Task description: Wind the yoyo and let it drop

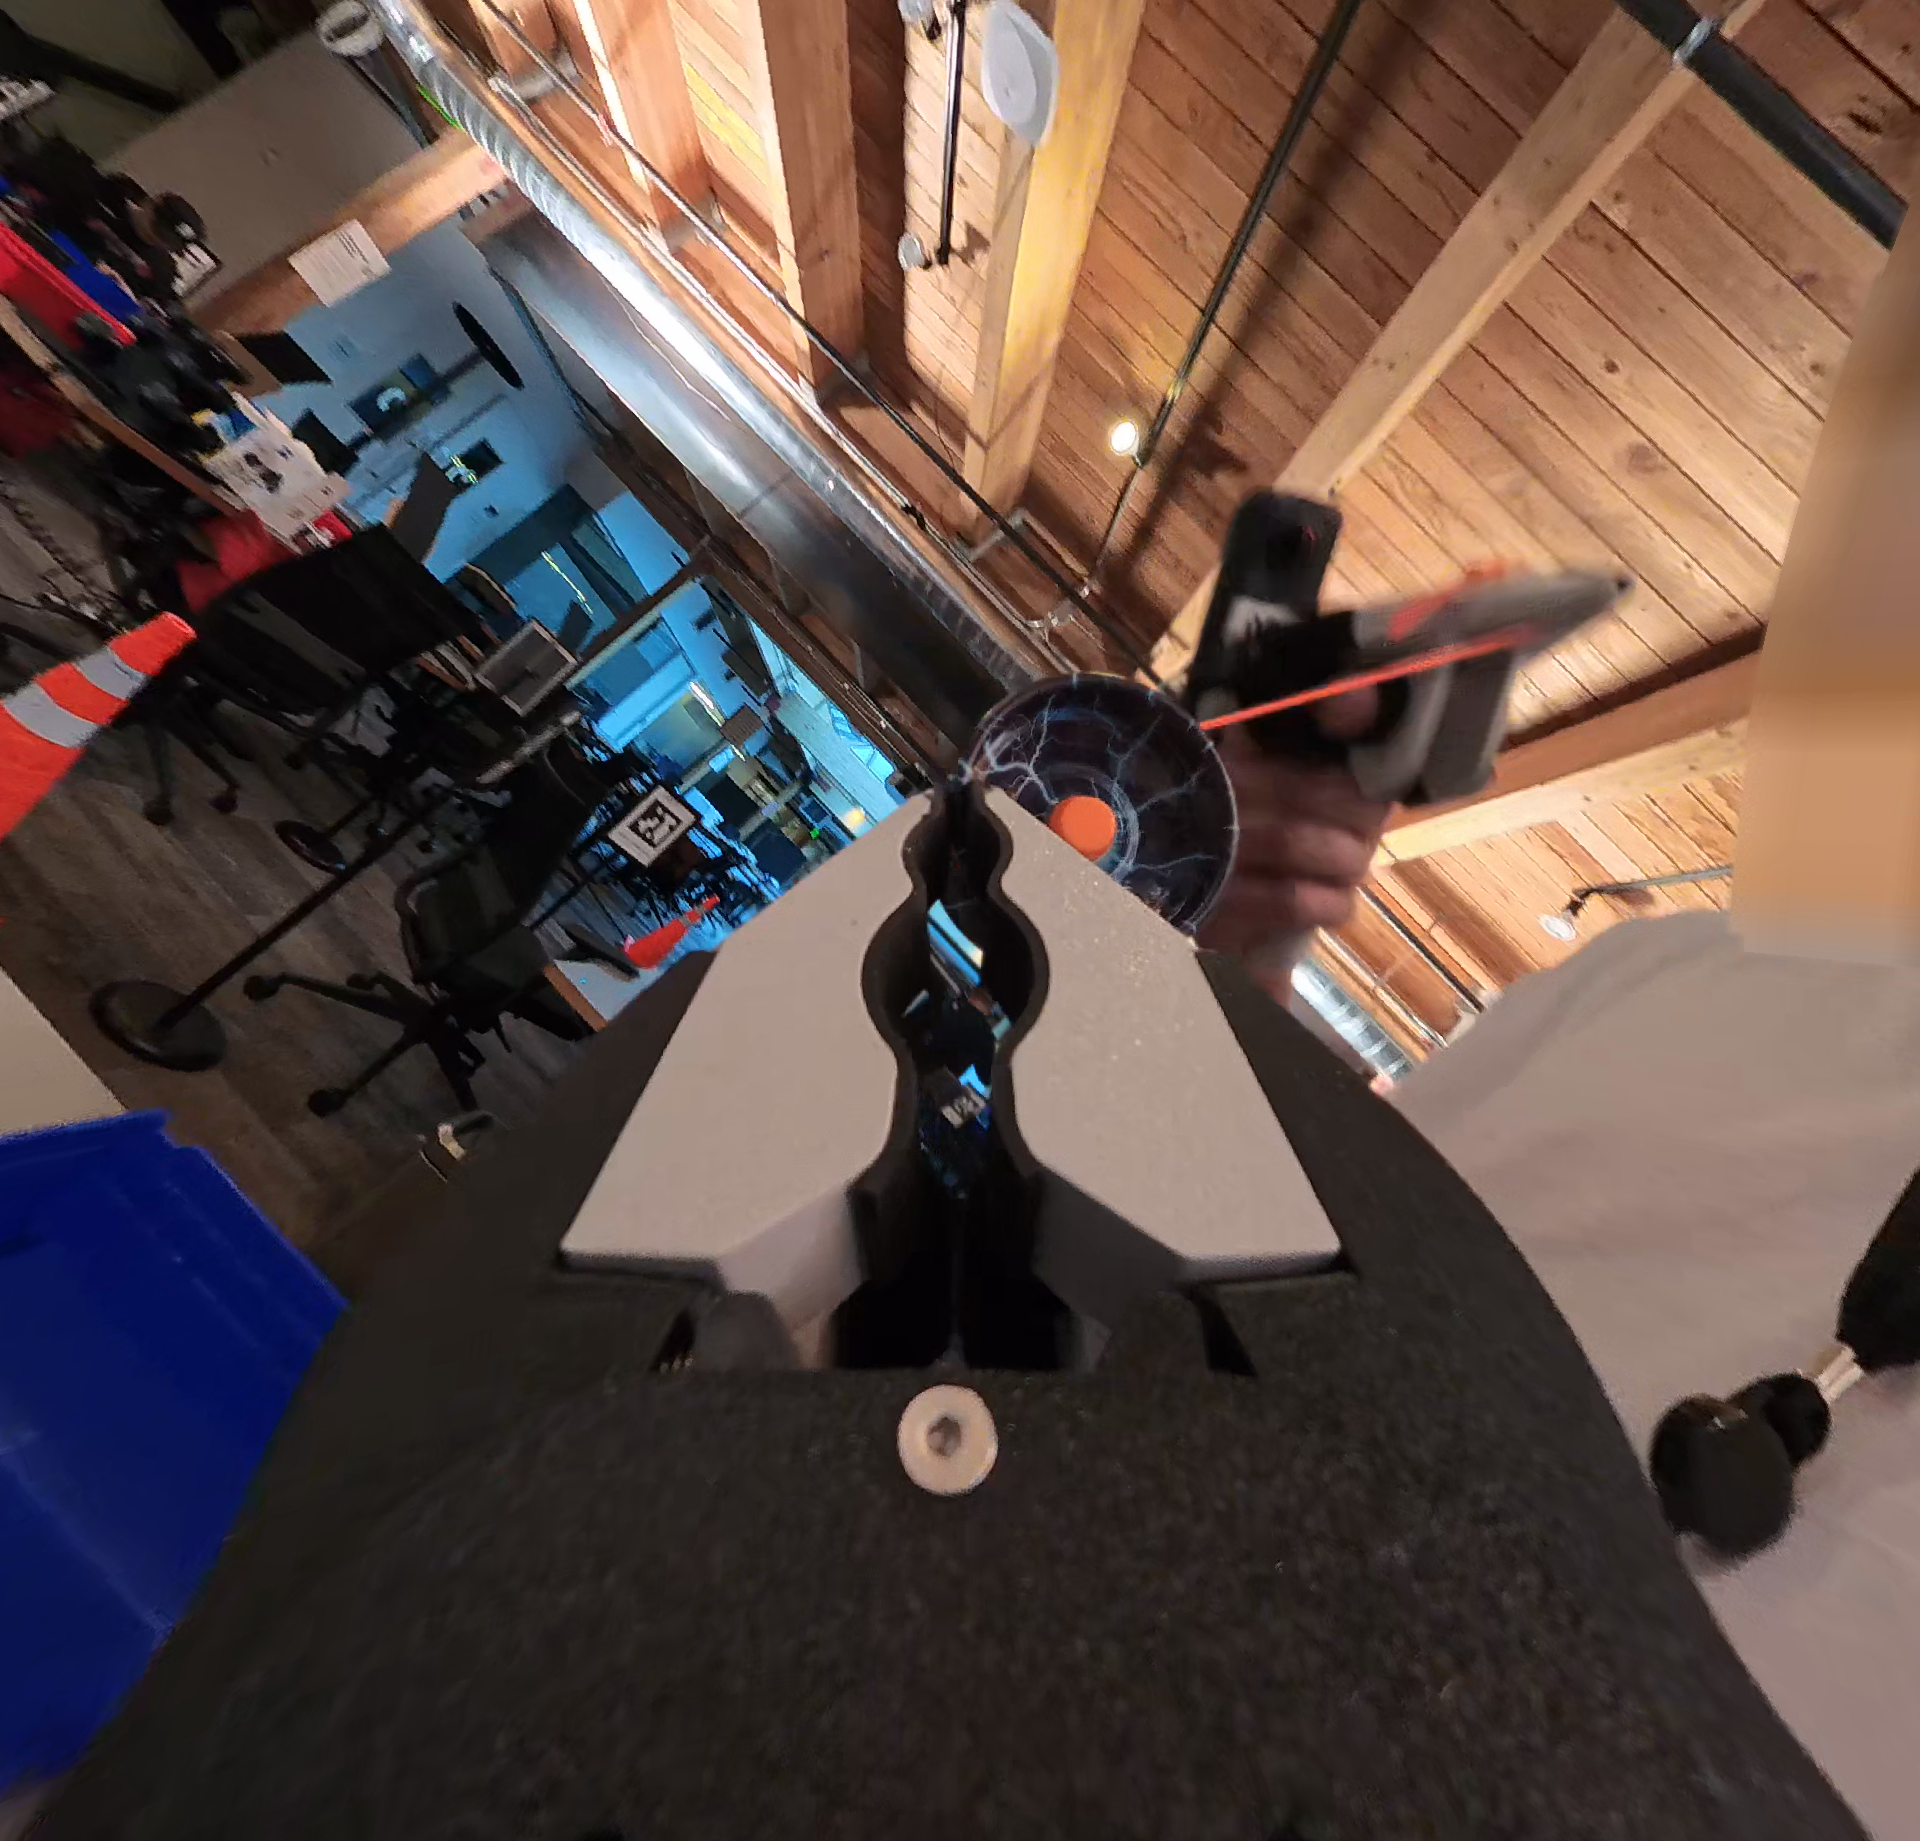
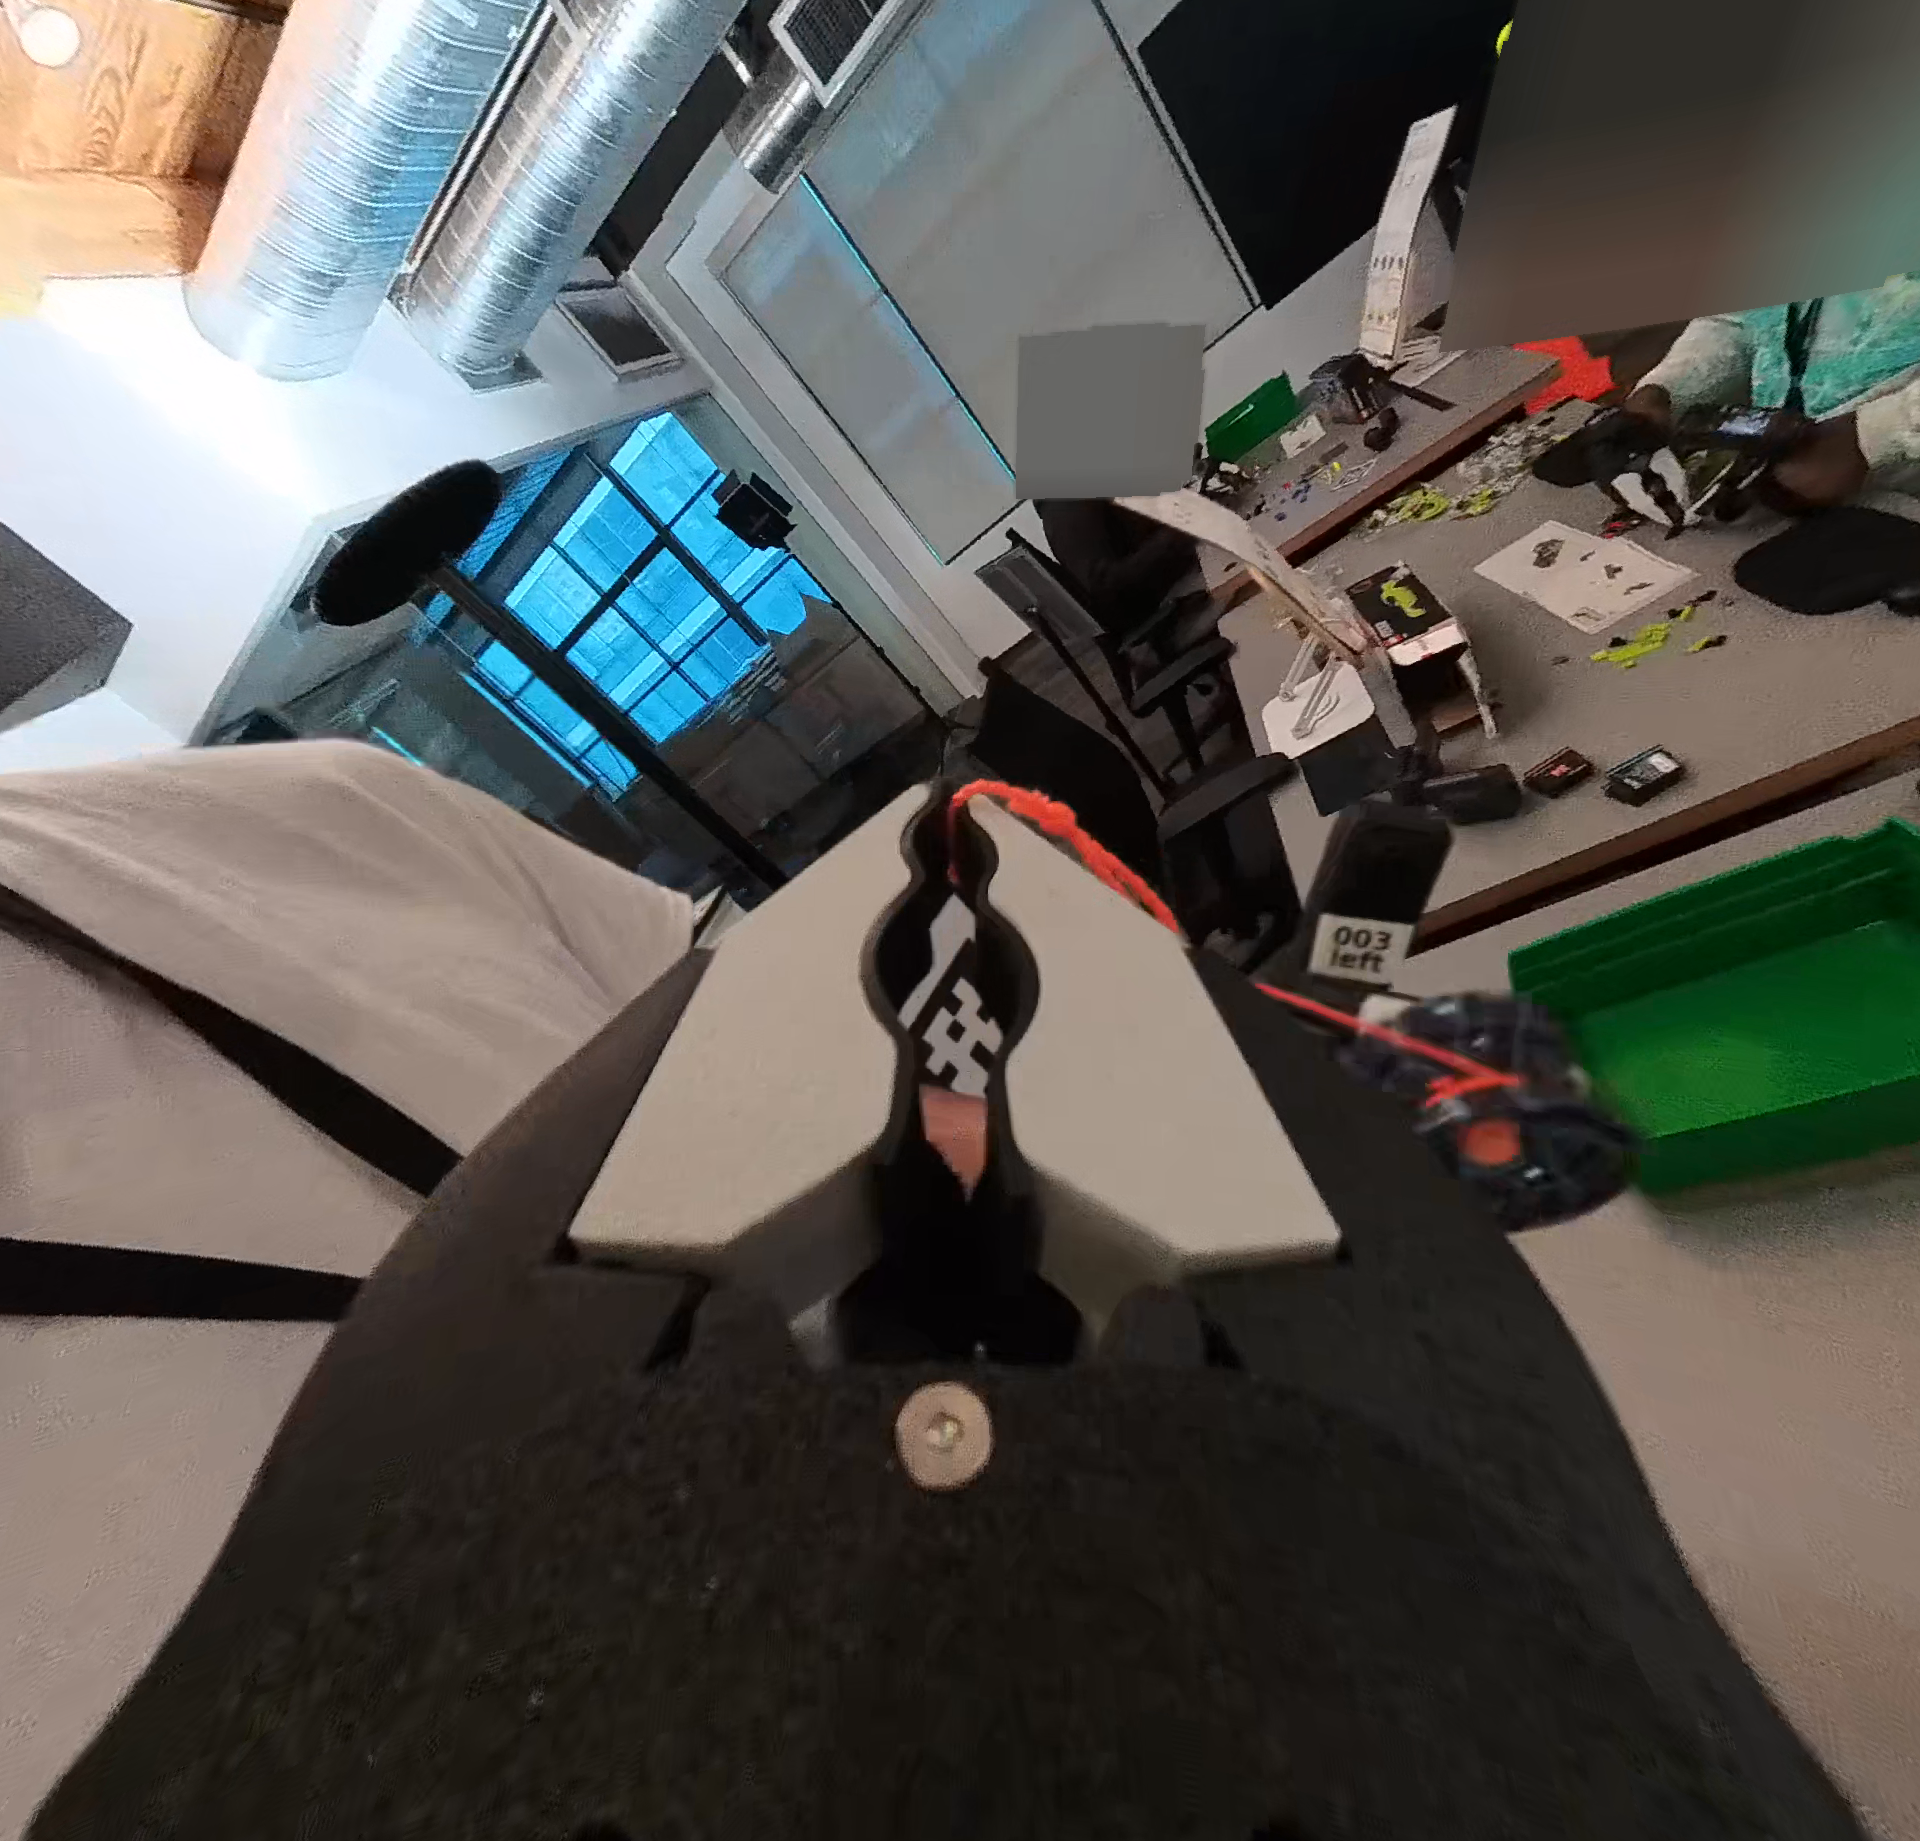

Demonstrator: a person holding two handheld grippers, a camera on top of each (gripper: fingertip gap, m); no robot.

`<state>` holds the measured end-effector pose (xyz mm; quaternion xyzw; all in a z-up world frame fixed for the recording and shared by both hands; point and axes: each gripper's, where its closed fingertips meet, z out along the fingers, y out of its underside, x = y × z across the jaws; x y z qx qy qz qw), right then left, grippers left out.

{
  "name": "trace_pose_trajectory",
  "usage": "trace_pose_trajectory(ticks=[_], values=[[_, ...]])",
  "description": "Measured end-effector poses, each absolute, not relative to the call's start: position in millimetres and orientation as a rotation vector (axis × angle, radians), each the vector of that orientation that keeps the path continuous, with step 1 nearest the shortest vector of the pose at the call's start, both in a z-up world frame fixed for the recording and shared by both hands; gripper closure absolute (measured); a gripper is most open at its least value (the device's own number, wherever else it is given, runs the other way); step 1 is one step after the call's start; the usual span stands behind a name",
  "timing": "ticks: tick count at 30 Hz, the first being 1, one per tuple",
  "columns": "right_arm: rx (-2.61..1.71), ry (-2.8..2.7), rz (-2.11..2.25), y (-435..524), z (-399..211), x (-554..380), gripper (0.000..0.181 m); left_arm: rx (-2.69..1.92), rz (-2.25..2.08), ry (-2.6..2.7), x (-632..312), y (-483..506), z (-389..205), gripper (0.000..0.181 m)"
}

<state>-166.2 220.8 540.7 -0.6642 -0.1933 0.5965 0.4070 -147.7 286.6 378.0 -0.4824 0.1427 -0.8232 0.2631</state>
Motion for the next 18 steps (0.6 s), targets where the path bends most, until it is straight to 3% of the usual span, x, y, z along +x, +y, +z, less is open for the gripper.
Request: trace_pose_trajectory(ticks=[9, 14, 18], values=[[-1.890, -0.360, 1.648, 180, 422, -229, 0.181, -1.190, -2.182, 0.323, -152, 328, 416, 0.181], [-1.959, -0.184, 1.634, 212, 362, -212, 0.181, -1.122, -2.223, 0.422, -154, 305, 441, 0.181], [-1.912, -0.089, 1.634, 244, 350, -181, 0.181, -1.087, -2.326, 0.440, -160, 282, 442, 0.181]])
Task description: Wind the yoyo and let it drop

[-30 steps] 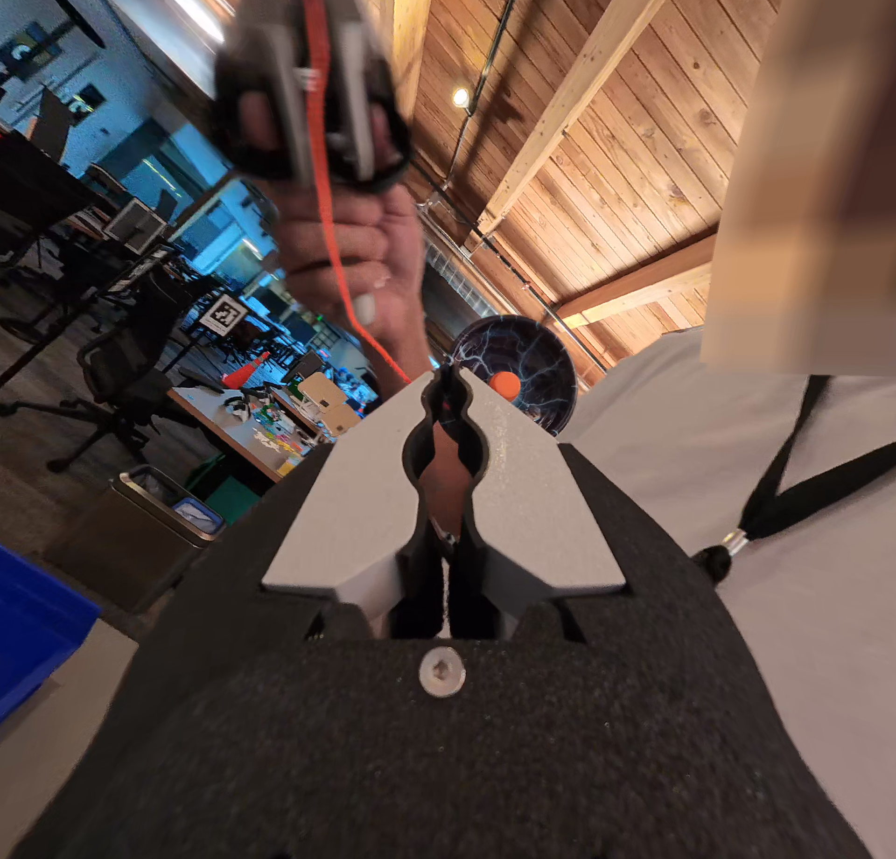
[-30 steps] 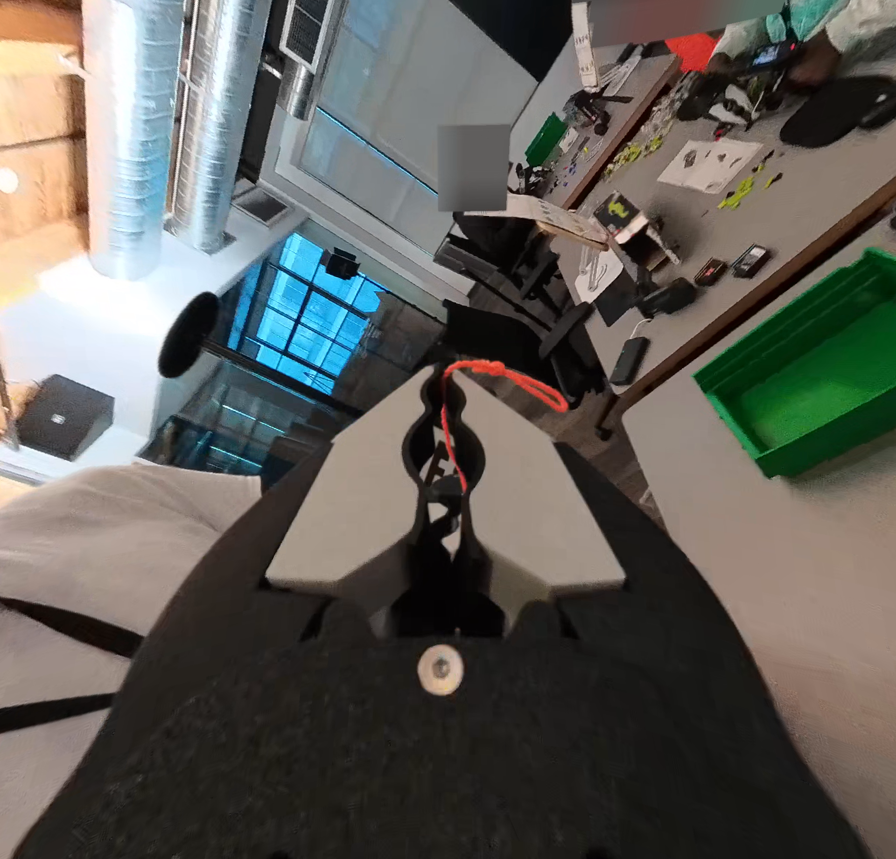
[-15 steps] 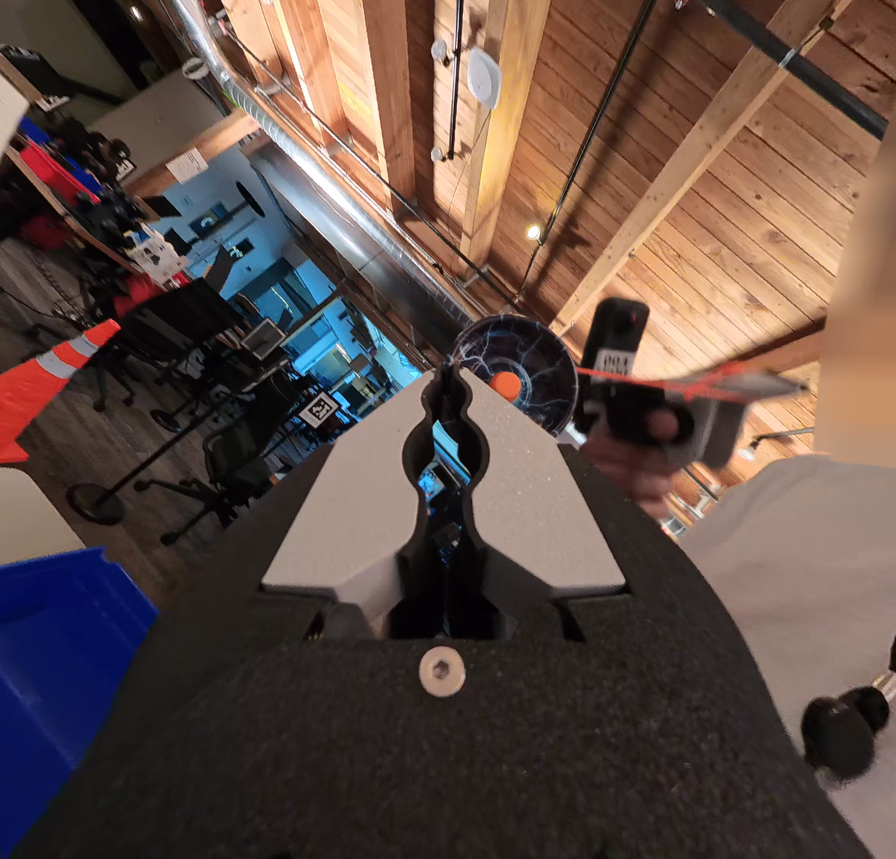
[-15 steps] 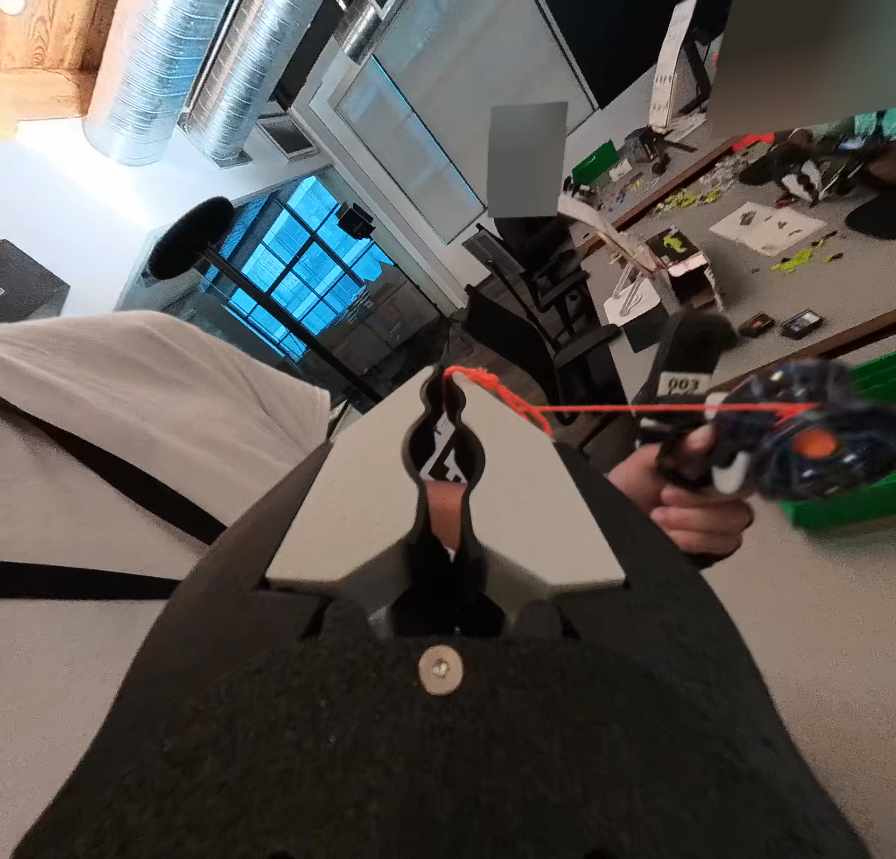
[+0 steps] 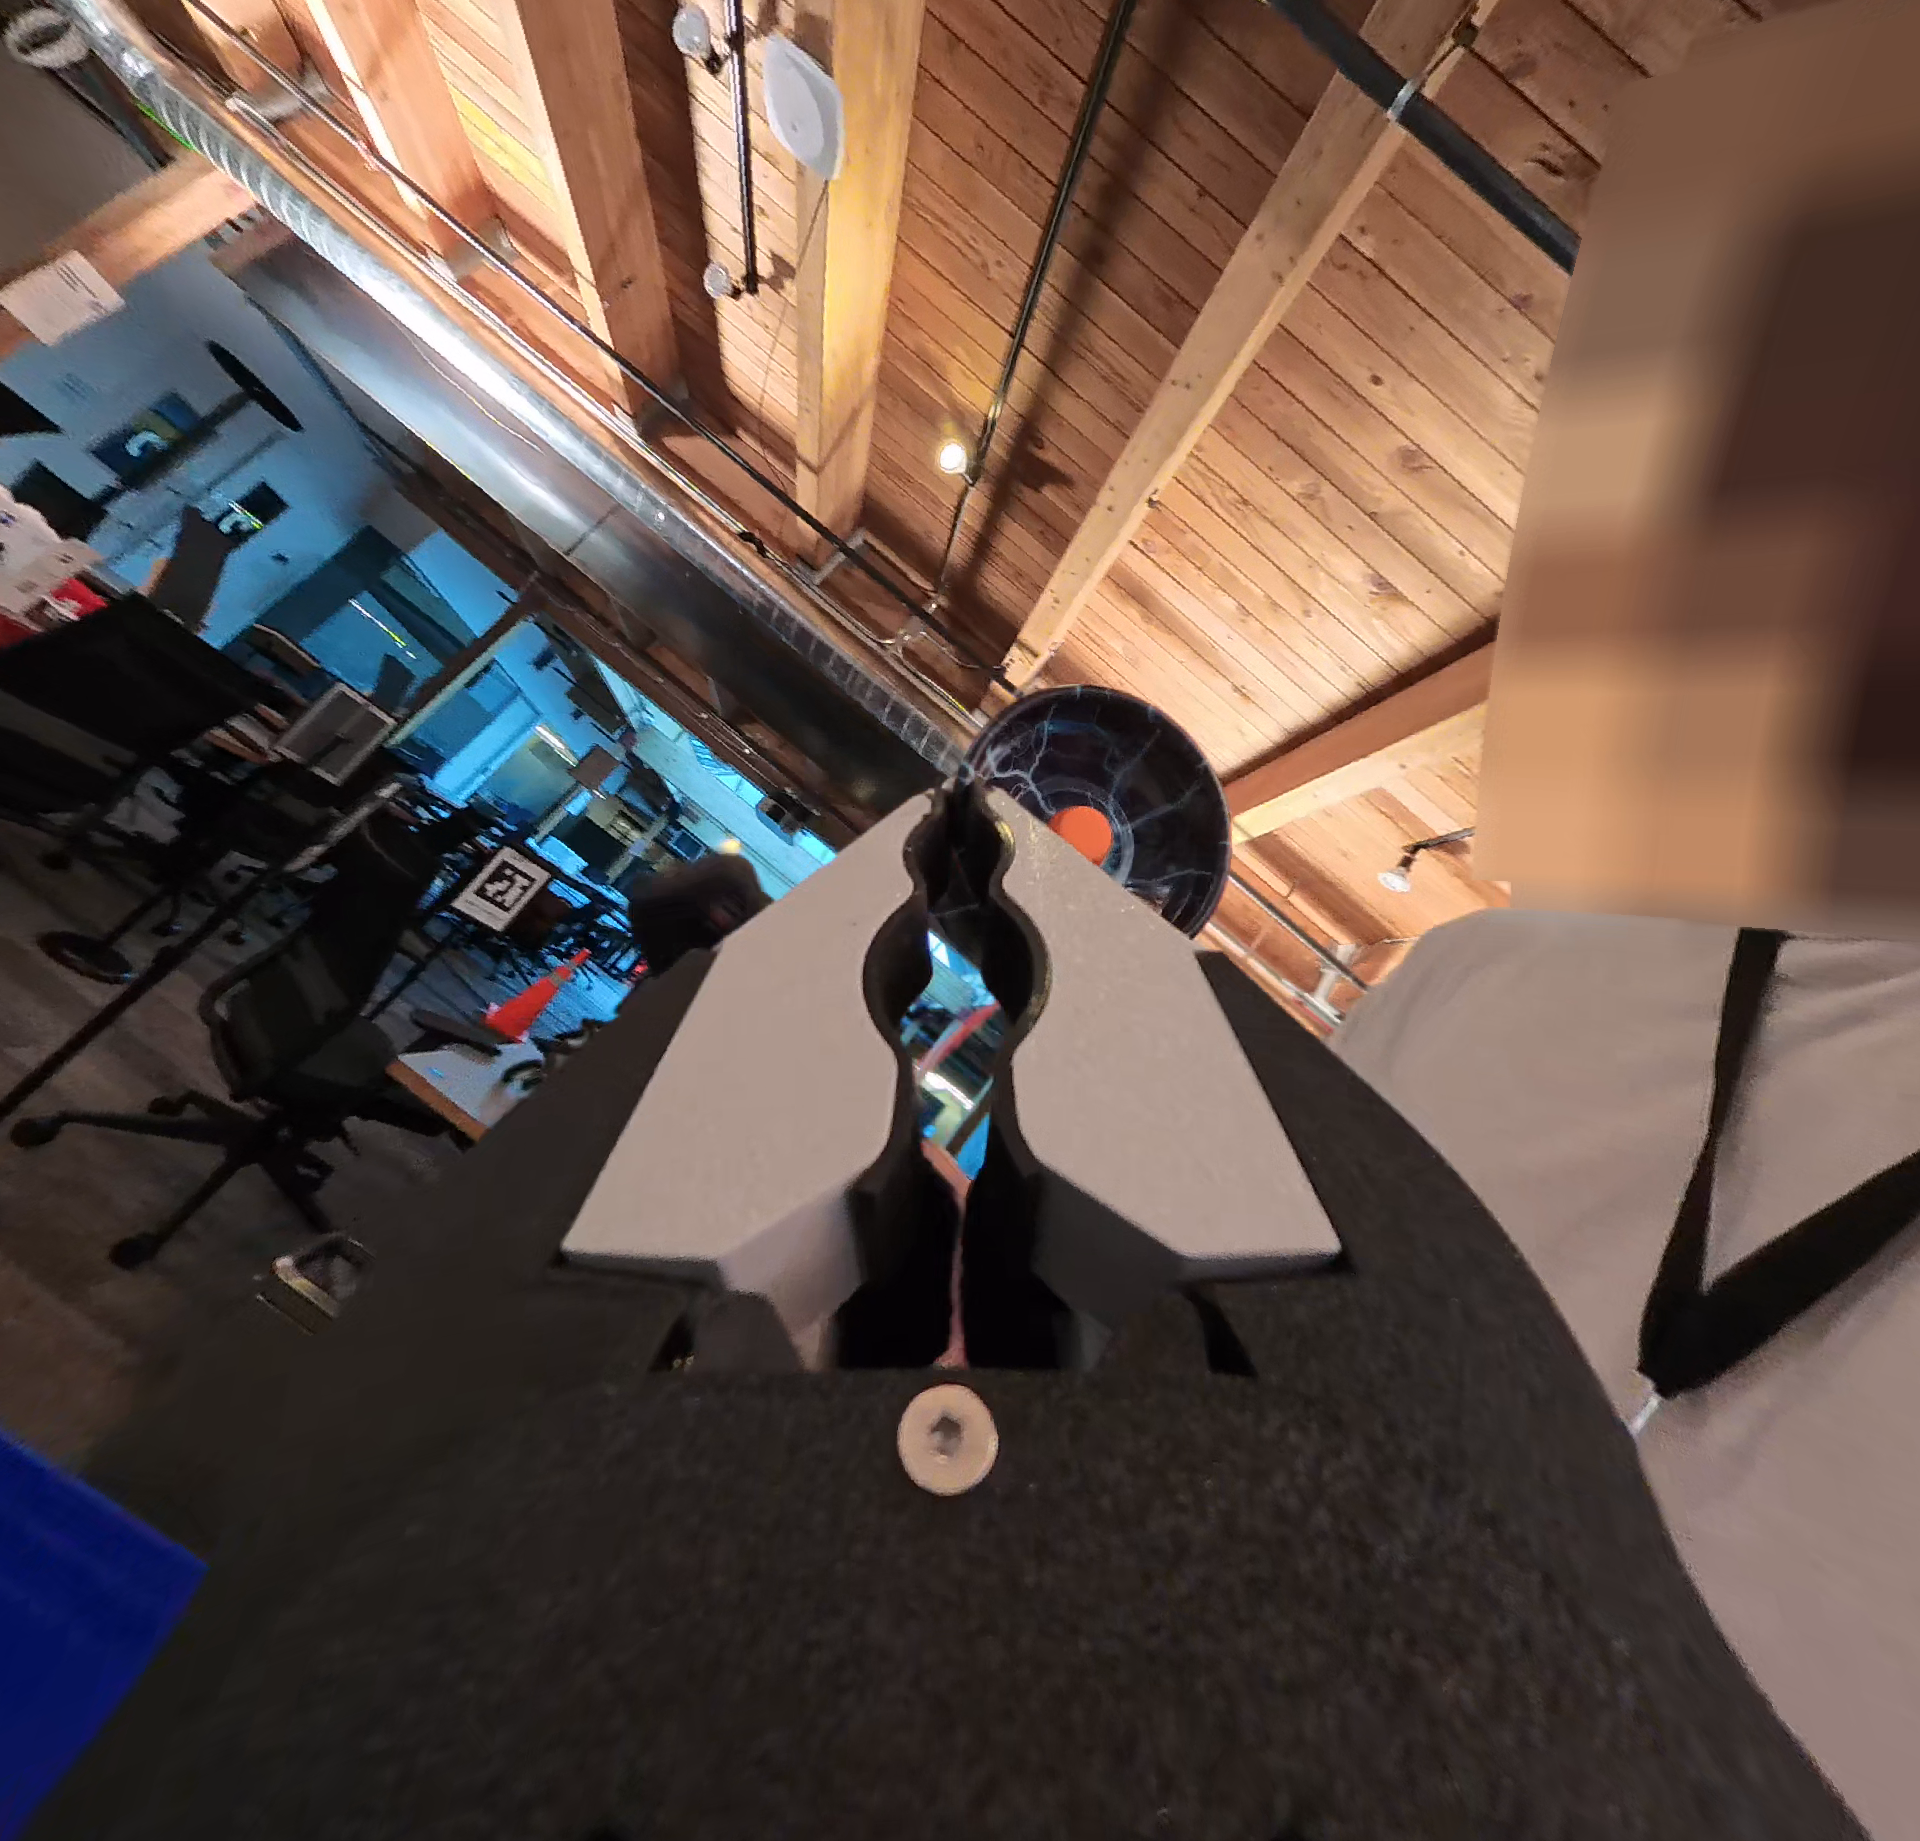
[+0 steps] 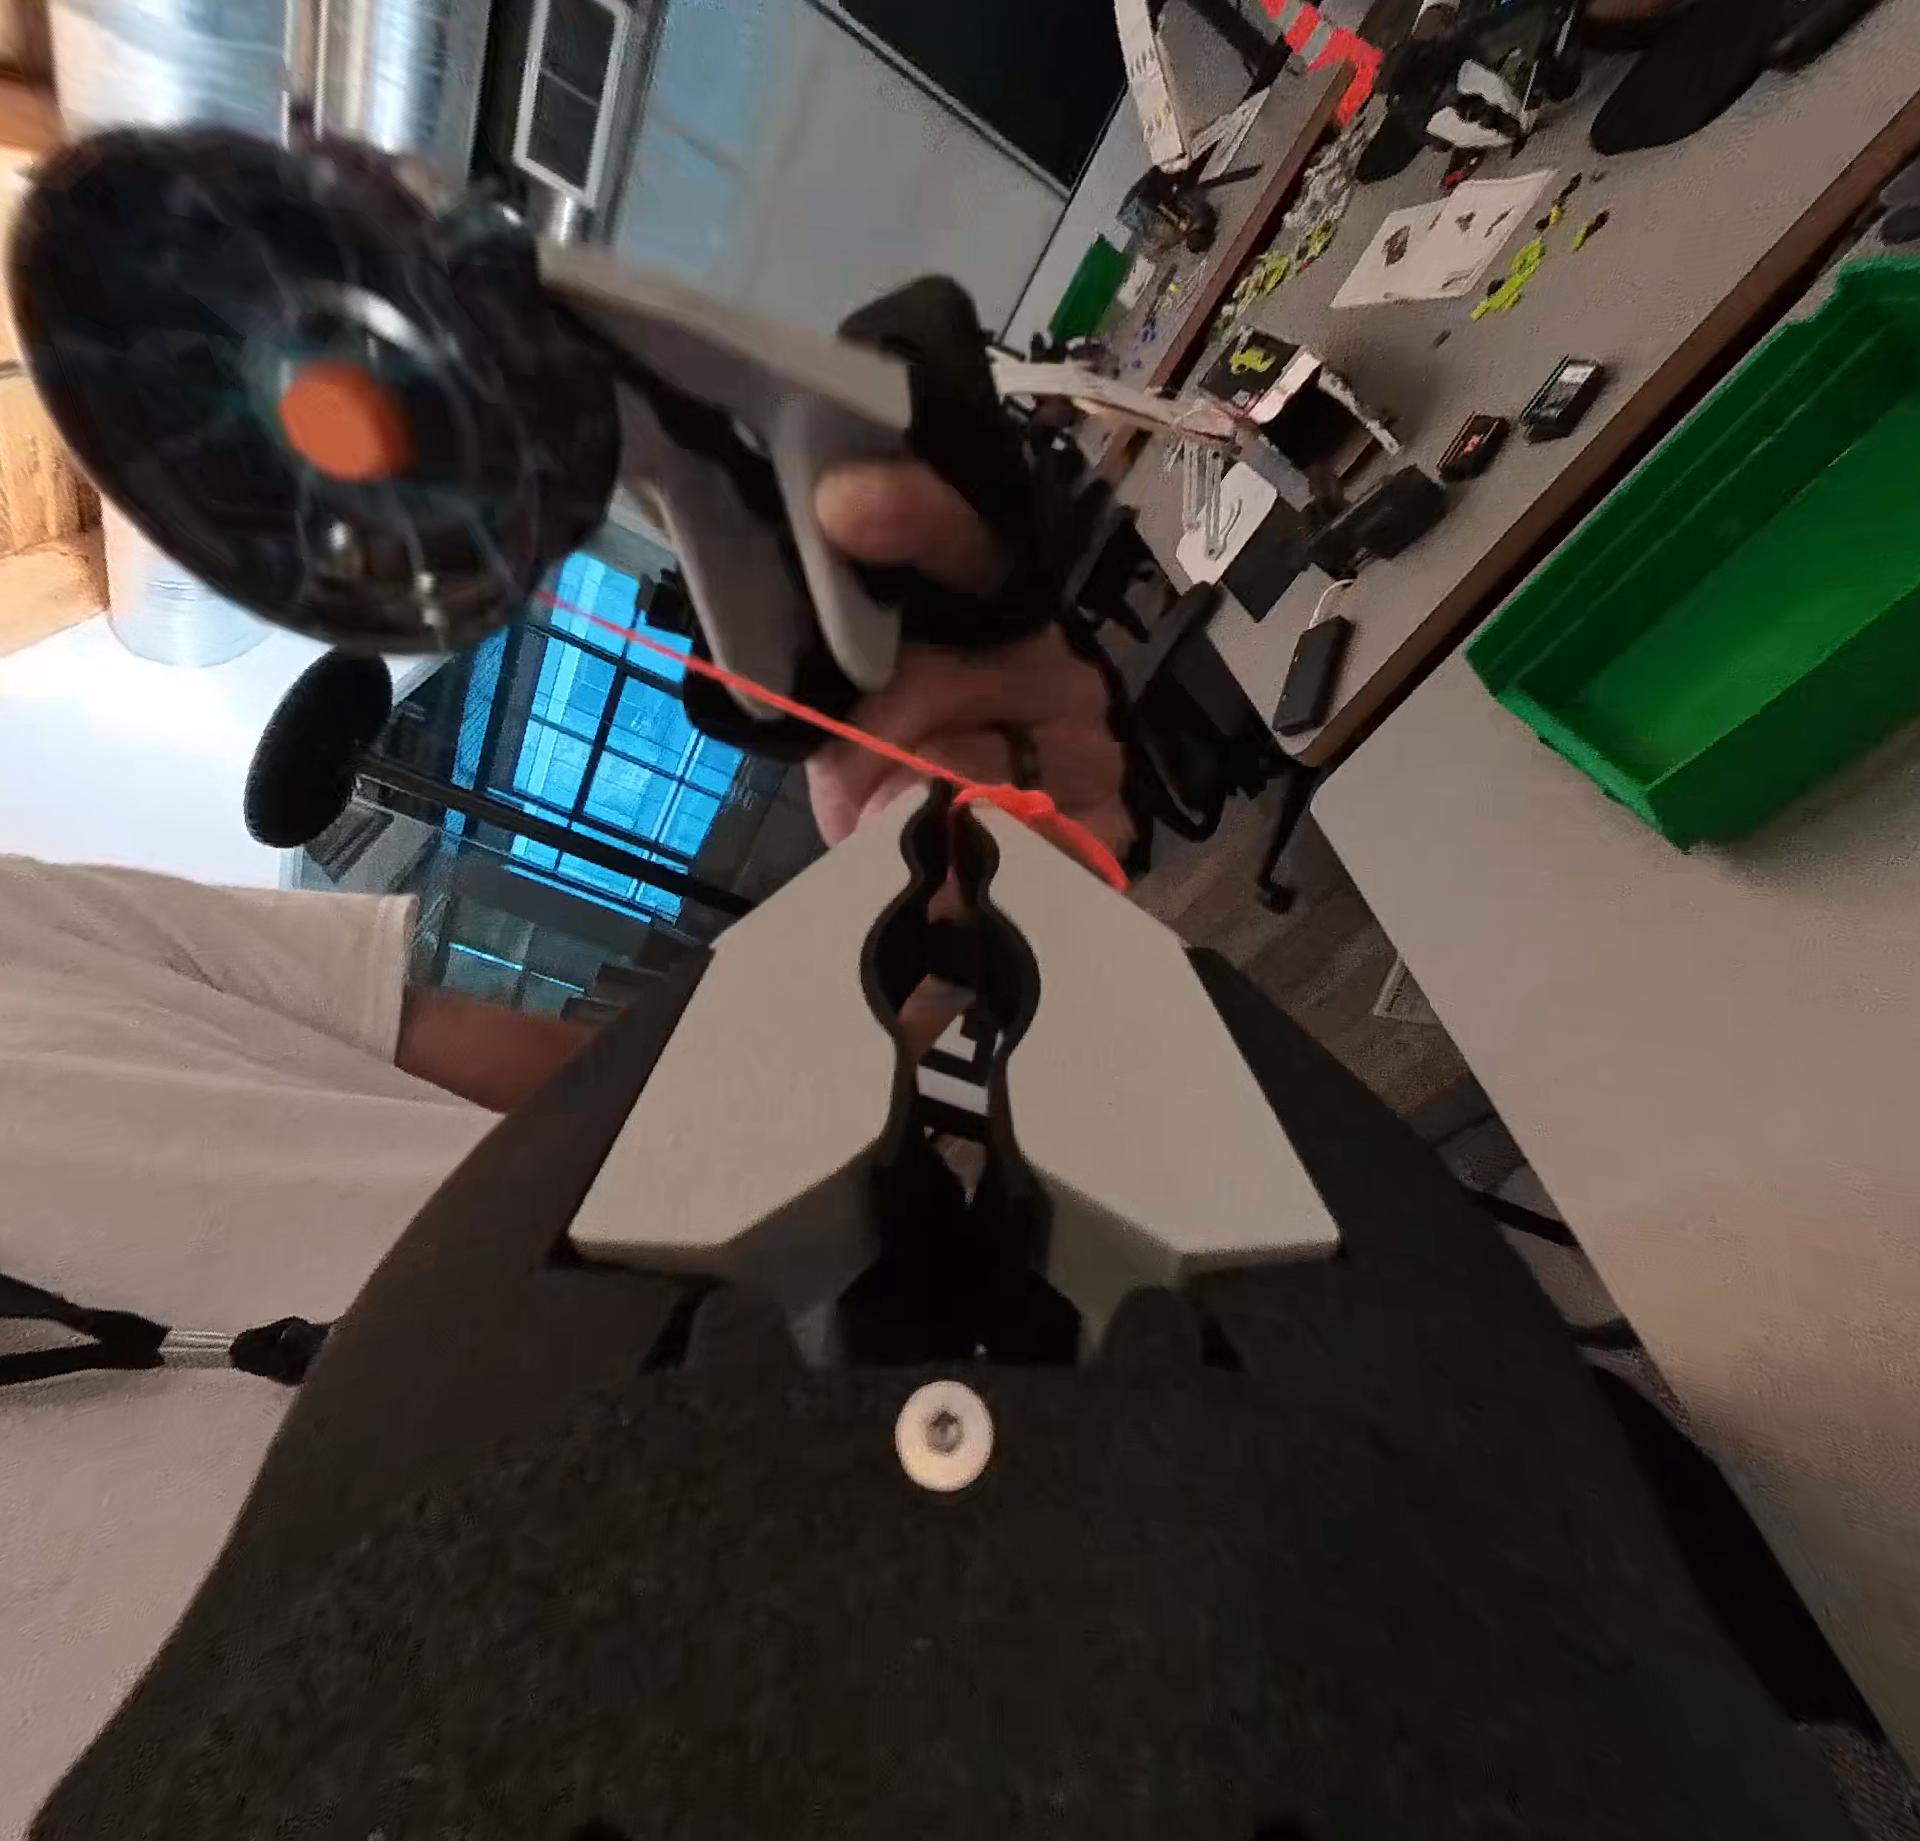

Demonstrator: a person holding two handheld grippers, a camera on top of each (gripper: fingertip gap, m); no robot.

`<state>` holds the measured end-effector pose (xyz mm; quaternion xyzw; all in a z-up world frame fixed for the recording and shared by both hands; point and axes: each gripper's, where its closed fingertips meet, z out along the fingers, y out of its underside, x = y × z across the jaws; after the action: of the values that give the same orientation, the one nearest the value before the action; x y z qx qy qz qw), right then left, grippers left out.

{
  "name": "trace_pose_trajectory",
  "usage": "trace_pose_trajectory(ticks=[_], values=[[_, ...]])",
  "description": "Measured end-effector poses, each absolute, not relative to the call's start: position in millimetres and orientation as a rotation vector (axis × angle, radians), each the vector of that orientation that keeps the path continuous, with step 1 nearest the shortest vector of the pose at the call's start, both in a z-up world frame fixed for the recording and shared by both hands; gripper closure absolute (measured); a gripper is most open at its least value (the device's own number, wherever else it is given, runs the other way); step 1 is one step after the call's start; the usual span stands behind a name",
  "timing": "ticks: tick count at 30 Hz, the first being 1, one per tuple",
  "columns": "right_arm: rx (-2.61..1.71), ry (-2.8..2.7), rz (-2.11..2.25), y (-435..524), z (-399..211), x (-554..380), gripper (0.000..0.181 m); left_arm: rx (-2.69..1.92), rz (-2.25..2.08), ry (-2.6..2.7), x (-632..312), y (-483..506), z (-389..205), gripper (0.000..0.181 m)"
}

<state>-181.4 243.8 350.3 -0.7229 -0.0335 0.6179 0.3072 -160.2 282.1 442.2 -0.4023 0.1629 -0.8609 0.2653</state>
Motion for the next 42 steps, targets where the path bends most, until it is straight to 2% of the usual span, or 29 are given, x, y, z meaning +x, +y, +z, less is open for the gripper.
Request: trace_pose_trajectory(ticks=[4, 11, 18, 22, 27, 31, 37, 42], values=[[-1.826, -0.089, 1.681, 270, 368, -157, 0.181, -1.079, -2.396, 0.484, -164, 256, 434, 0.181], [-1.654, -0.114, 1.875, 285, 439, -137, 0.181, -1.166, -2.325, 0.566, -161, 246, 411, 0.181], [-1.693, -0.271, 1.669, 262, 486, -156, 0.181, -1.329, -2.075, 0.596, -156, 278, 385, 0.181], [-1.768, -0.318, 1.510, 243, 477, -172, 0.181, -1.360, -2.001, 0.497, -161, 308, 380, 0.181], [-1.886, -0.226, 1.436, 228, 421, -195, 0.181, -1.293, -2.017, 0.418, -159, 322, 402, 0.181], [-1.785, -0.006, 1.604, 235, 398, -192, 0.181, -1.213, -2.138, 0.439, -151, 303, 423, 0.181], [-1.501, 0.198, 2.066, 239, 407, -164, 0.181, -1.068, -2.345, 0.482, -158, 267, 439, 0.181], [-1.548, 0.234, 2.150, 246, 403, -161, 0.181, -1.059, -2.340, 0.713, -153, 231, 435, 0.181]])
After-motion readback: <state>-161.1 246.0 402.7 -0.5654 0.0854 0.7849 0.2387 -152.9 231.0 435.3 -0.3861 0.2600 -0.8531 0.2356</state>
